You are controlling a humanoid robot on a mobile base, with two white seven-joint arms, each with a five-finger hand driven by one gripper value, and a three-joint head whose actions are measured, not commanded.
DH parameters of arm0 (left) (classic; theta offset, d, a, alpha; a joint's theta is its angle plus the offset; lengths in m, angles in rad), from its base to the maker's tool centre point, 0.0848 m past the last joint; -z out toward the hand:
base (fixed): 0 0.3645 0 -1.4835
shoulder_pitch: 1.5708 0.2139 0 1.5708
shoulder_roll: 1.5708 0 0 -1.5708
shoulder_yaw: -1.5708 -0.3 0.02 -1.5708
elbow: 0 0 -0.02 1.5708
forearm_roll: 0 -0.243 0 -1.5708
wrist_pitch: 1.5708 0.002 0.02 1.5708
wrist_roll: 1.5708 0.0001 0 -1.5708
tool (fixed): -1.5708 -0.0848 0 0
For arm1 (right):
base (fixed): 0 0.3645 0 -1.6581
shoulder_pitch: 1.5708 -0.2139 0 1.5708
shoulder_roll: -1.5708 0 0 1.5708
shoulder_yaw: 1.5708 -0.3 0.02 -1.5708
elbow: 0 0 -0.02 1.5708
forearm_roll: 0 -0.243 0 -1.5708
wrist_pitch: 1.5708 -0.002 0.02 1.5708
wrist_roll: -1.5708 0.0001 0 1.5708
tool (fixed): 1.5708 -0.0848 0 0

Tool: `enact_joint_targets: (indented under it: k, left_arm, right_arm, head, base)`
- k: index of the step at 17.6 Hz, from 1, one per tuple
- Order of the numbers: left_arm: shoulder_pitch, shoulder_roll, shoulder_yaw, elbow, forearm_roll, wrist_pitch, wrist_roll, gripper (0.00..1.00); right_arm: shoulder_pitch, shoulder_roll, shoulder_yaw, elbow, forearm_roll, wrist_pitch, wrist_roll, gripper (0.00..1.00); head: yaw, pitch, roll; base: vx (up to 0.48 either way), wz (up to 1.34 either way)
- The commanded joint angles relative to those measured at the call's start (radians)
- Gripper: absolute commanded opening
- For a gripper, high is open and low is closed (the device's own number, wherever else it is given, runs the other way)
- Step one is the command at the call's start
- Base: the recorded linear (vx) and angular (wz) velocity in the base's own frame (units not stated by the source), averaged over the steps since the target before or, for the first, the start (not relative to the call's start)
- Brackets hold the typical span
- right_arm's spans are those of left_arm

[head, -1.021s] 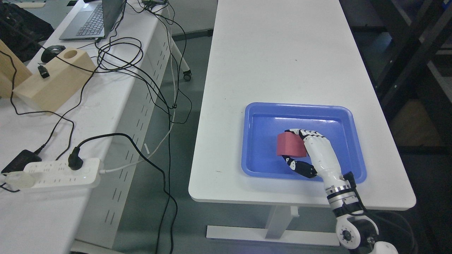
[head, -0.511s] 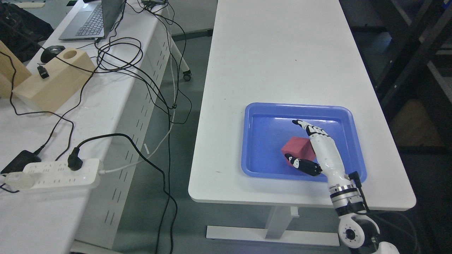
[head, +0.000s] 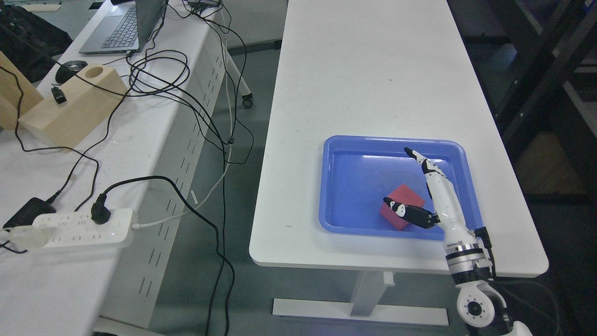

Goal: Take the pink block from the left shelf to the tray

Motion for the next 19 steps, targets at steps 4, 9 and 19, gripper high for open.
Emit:
enact_joint_targets:
  k: [4, 9, 19]
  left_arm:
    - [0.0, 0.017, 0.0, -0.017, 0.0, 0.0, 0.0, 1.0]
    - [0.0, 0.017, 0.0, -0.017, 0.0, -0.001, 0.0, 1.0]
    - [0.0, 0.017, 0.0, -0.017, 0.0, -0.001, 0.0, 1.0]
  right_arm:
    - [0.002, -0.016, -0.113, -0.001, -0.455, -0.038, 0.043, 0.99]
    - [0.004, -0.016, -0.185, -0.001, -0.67, -0.041, 0.094, 0.99]
    - [0.036, -0.016, -0.212, 0.001, -0.762, -0.09, 0.098, 0.99]
  head:
    - [0.0, 0.0, 0.0]
    - [0.0, 0.0, 0.0]
    - [0.0, 0.0, 0.0]
  base:
    - [-0.033, 0.0]
    - [-0.087, 0.03]
    - [-0.132, 0.07]
